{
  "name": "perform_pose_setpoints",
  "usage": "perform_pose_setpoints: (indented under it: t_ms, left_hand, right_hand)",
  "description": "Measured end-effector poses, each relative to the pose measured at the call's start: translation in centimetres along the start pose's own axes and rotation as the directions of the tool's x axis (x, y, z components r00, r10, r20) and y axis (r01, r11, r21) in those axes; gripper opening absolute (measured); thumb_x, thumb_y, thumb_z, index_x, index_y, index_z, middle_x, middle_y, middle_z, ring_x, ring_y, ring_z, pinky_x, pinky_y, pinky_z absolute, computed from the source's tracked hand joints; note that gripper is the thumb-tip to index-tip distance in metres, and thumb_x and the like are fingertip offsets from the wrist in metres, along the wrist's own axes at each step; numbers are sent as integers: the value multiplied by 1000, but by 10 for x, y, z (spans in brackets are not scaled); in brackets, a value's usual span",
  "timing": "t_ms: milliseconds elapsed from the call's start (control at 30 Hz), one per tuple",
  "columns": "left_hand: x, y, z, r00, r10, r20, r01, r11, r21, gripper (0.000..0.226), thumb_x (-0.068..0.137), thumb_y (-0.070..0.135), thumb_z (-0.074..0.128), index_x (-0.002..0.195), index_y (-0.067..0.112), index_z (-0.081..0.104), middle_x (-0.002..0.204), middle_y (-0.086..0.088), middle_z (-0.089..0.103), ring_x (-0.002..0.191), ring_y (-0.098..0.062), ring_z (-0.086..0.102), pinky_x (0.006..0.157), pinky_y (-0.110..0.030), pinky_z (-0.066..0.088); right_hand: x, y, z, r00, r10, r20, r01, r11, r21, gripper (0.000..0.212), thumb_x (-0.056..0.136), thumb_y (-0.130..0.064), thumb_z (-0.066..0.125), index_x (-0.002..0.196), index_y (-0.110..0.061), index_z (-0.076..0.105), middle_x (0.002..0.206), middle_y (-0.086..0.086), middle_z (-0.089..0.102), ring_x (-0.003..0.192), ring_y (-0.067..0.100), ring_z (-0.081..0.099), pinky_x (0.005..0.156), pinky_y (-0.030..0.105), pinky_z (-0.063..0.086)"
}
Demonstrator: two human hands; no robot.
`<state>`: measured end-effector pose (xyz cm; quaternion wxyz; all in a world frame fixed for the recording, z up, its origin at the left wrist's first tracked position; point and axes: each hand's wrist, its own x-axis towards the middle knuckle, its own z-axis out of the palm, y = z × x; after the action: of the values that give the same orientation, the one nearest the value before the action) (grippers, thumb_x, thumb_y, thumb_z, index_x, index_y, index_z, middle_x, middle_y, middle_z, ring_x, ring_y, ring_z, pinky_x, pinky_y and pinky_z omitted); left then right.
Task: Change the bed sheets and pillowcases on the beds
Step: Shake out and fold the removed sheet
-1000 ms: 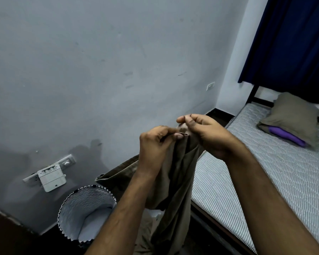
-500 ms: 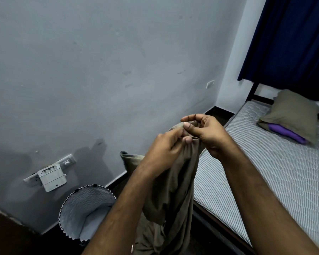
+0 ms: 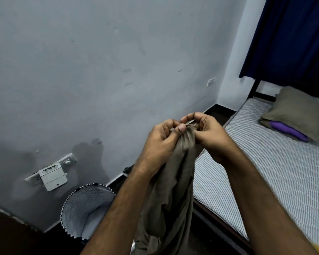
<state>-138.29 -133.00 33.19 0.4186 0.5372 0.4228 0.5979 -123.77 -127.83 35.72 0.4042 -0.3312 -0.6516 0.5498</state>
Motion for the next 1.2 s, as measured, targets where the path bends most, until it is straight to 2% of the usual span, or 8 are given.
perform_pose_setpoints:
  t_ms: [100, 300, 600, 733, 833, 967, 1100, 1200]
  left_hand:
    - [4, -7, -8, 997, 61, -55, -49, 979, 199, 20, 94, 40, 65, 89, 21, 69, 83, -9, 76, 78, -27, 72, 74, -49, 58]
    - [3, -6, -7, 975, 213, -64, -152, 849, 506, 12, 96, 29, 67, 86, 23, 64, 69, 4, 66, 62, -6, 56, 59, -29, 44]
    - [2, -13, 0, 968, 158, -197, -69, 915, 399, 17, 95, 34, 68, 84, 21, 65, 68, 1, 71, 59, -14, 65, 54, -29, 47]
    - [6, -22, 0, 965, 69, -255, -5, 970, 244, 27, 89, 49, 68, 84, 22, 64, 72, -7, 73, 72, -35, 71, 64, -53, 58]
    - [10, -27, 0, 975, 16, -219, 19, 987, 158, 37, 85, 56, 67, 85, 20, 63, 74, -18, 70, 64, -42, 65, 61, -60, 54]
    - [3, -21, -1, 992, 41, -119, -25, 990, 137, 26, 95, 52, 61, 92, 26, 58, 64, -4, 61, 56, -16, 48, 53, -34, 38]
    - [-2, -28, -17, 988, 145, 54, -152, 837, 526, 45, 86, 59, 69, 104, 27, 42, 70, 1, 62, 54, -10, 47, 50, -30, 38]
    - [-5, -37, -23, 995, -50, 83, -14, 772, 635, 58, 74, 66, 77, 104, 29, 46, 84, 9, 66, 73, -9, 63, 65, -38, 55]
  right_hand:
    - [-1, 1, -6, 1000, -3, 1, 4, 1000, -20, 12, 99, -5, 59, 103, -14, 64, 71, 4, 68, 70, 19, 61, 69, 34, 48]
    - [1, -1, -11, 999, 26, -36, -29, 994, -103, 22, 97, -4, 63, 106, -20, 51, 97, 8, 61, 82, 21, 58, 78, 35, 49]
    - [-11, 5, -7, 996, -72, -56, 78, 991, 108, 9, 95, -6, 63, 103, -6, 67, 92, 9, 72, 89, 16, 67, 83, 26, 56]
    - [-16, 6, -9, 993, -117, 26, 115, 990, 86, 20, 91, -6, 68, 111, -6, 68, 98, 8, 73, 98, 18, 69, 87, 28, 56]
    - [-13, 10, -6, 989, -149, -22, 150, 988, 40, 20, 89, 1, 70, 108, -4, 70, 94, 9, 73, 94, 16, 69, 84, 26, 55]
    - [-4, 17, -6, 976, -175, -126, 174, 985, -17, 14, 88, 1, 71, 100, -4, 74, 94, 10, 76, 92, 16, 70, 84, 28, 55]
    - [5, 17, -13, 948, -214, -238, 200, 977, -80, 16, 87, 2, 71, 96, -11, 75, 89, -3, 77, 89, 8, 69, 83, 23, 52]
    - [10, 14, -20, 910, -262, -322, 236, 964, -119, 20, 91, 2, 68, 96, -17, 75, 91, -7, 76, 91, 6, 69, 87, 23, 53]
